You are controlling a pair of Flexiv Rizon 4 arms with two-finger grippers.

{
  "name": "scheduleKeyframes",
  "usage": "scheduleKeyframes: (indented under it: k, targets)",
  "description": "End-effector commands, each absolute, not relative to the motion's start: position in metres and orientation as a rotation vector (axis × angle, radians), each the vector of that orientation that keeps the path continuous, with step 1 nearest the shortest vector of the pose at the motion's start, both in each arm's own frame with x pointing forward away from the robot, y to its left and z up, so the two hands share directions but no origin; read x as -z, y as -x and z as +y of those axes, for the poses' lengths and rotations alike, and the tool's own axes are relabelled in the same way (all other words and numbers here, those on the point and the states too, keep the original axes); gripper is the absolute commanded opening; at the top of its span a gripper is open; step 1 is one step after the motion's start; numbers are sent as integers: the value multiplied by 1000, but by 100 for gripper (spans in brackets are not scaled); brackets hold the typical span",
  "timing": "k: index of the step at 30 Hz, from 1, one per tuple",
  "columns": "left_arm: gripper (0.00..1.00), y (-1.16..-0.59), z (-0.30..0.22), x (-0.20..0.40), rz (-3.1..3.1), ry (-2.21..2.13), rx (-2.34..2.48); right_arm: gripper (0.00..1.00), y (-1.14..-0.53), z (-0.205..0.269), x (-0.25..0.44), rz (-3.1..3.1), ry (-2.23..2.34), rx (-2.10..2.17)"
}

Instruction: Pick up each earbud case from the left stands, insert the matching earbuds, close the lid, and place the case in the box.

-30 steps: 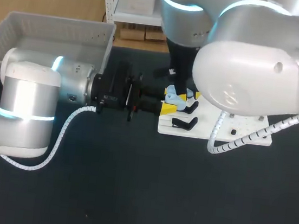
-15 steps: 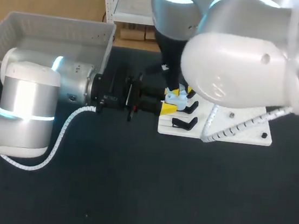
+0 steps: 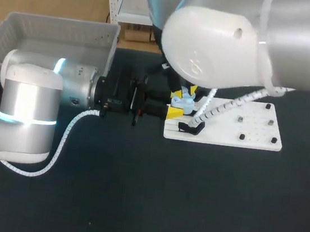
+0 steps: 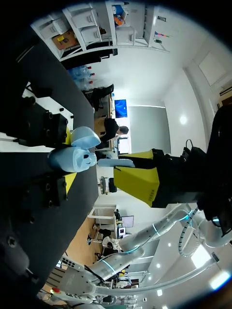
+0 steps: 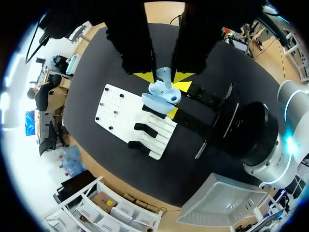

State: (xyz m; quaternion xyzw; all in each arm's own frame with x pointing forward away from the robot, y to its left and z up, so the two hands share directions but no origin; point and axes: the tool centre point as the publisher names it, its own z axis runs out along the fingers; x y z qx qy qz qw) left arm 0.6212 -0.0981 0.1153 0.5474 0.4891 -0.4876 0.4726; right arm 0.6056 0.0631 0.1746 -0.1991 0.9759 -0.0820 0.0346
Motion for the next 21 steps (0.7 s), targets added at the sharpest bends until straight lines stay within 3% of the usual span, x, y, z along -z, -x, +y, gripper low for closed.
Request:
scheduleKeyframes:
  k: [1,21]
  targets:
    - [0,-620,-98,-114,1194,-1334,1188,0,-610,69,-172,3019,616,269]
    - [0,-620,-98,-114,1194,-1334,1188,0,-610,68,-163,3046,611,307]
